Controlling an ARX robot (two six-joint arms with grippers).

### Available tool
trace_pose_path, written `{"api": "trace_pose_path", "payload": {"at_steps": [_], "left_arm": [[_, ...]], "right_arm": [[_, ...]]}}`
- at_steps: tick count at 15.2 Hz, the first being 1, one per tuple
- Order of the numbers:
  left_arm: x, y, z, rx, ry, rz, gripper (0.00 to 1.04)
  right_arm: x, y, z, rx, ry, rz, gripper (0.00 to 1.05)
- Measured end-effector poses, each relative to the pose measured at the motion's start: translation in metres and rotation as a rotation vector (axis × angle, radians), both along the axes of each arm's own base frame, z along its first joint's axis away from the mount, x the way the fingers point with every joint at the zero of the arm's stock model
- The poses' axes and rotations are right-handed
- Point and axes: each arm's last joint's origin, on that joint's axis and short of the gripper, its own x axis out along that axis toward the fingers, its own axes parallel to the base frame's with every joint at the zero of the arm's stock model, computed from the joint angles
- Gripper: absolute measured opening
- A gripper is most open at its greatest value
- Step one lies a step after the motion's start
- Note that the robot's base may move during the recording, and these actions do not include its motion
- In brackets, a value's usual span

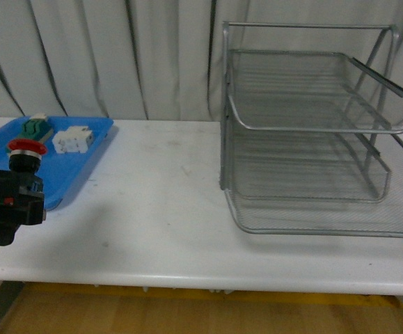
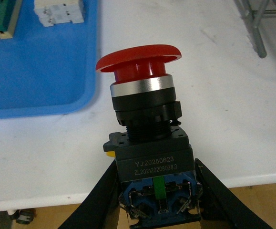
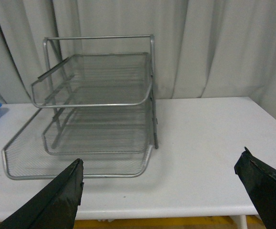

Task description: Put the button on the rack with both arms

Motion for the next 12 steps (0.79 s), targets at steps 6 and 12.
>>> {"api": "trace_pose_path", "payload": {"at_steps": [6,12], "left_arm": [[0.000,-0.009,0.002,-0.011,-0.005,-0.032,0.37],[0.040,-0.137,0.016,-0.012,-0.003,-0.347,0.37]], "right_arm": [[0.000,0.000,0.000,0.000,0.001,-0.004,0.98],[0.000,0.000,0.000,0.000,0.001,-0.003,0.98]]}}
